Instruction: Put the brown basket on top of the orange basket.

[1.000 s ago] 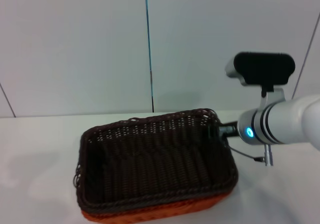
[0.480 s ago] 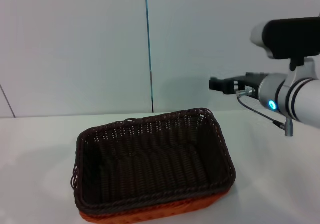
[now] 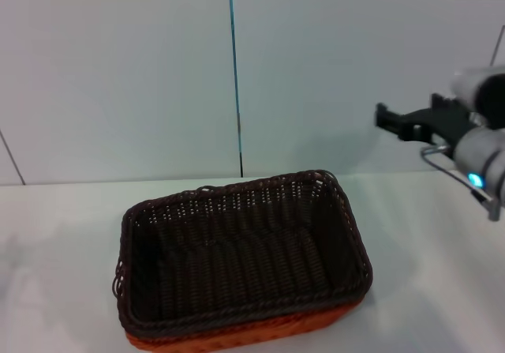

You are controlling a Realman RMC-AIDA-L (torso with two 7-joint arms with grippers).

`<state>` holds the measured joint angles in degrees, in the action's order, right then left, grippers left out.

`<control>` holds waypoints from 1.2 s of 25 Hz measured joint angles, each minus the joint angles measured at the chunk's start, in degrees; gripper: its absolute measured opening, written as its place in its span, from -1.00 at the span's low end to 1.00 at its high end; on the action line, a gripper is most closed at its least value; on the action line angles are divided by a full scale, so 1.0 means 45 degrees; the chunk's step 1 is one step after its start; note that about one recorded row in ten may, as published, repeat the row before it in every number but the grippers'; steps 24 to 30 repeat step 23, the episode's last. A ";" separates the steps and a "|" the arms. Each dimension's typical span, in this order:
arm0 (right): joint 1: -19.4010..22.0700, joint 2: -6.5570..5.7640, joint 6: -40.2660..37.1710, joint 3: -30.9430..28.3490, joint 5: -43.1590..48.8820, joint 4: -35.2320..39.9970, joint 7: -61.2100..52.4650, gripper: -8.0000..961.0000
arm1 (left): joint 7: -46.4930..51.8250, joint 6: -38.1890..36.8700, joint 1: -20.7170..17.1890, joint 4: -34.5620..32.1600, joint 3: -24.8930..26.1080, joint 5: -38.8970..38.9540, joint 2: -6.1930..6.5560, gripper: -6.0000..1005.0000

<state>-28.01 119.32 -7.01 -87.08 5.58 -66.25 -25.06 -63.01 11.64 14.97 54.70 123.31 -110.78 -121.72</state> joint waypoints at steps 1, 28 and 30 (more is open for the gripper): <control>0.0192 0.0013 0.0776 -0.0247 -0.0004 0.0253 -0.0007 0.96 | -0.0003 -0.0063 -0.0008 0.0097 0.0008 0.0009 -0.0101 0.81; 0.0926 0.0004 0.5626 -0.3713 -0.0250 0.5080 -0.0482 0.96 | 0.0045 -0.1761 0.0275 -0.0454 -0.1233 0.0672 -0.0457 0.81; 0.0926 0.0004 0.5626 -0.3713 -0.0250 0.5080 -0.0482 0.96 | 0.0045 -0.1761 0.0275 -0.0454 -0.1233 0.0672 -0.0457 0.81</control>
